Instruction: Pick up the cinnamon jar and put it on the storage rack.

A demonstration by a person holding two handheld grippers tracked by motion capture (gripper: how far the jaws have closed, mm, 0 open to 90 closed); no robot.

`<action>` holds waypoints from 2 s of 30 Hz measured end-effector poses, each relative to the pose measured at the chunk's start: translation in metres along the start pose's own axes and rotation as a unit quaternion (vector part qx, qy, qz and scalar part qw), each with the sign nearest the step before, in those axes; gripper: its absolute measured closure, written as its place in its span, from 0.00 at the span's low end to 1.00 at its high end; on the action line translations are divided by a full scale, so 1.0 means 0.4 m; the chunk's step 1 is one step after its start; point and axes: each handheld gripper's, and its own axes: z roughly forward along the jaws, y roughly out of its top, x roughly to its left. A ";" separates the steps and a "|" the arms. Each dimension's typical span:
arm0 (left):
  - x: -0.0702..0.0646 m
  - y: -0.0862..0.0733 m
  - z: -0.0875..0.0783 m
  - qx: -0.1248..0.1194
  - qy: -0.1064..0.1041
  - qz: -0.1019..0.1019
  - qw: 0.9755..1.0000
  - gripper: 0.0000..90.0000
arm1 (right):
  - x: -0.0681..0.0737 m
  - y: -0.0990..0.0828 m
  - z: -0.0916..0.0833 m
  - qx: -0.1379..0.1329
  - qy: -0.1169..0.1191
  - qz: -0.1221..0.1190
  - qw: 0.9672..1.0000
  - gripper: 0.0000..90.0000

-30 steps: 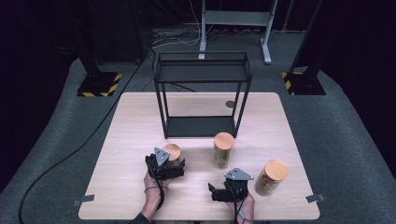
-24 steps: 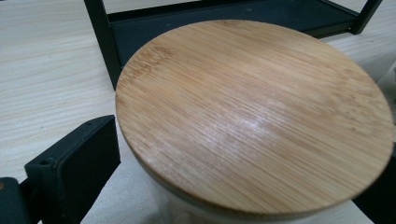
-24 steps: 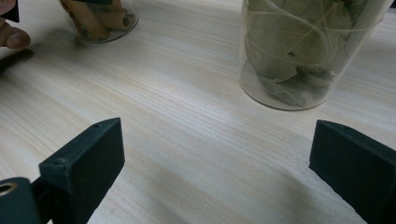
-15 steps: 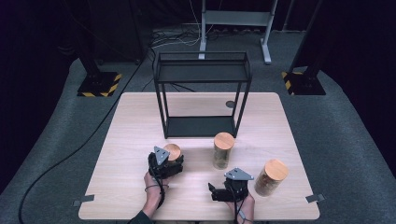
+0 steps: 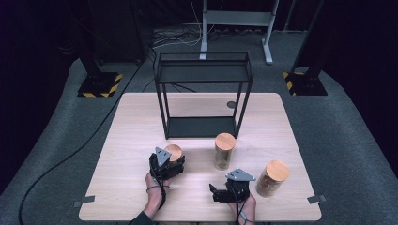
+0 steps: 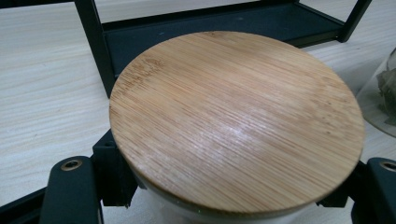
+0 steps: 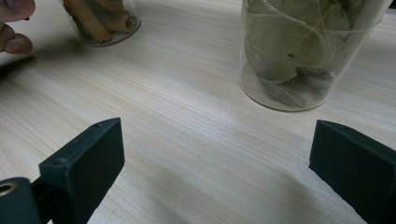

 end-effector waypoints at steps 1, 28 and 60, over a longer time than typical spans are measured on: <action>-0.002 0.002 -0.002 -0.003 -0.002 0.002 1.000 0.28 | 0.000 0.000 0.000 0.000 0.000 -0.001 1.000 0.03; -0.007 0.027 -0.004 -0.006 -0.015 0.013 1.000 0.28 | -0.001 0.000 0.000 0.000 0.002 0.001 1.000 0.03; -0.008 0.086 0.036 -0.011 -0.029 0.018 0.999 0.28 | 0.000 0.001 0.001 0.003 0.003 -0.001 1.000 0.03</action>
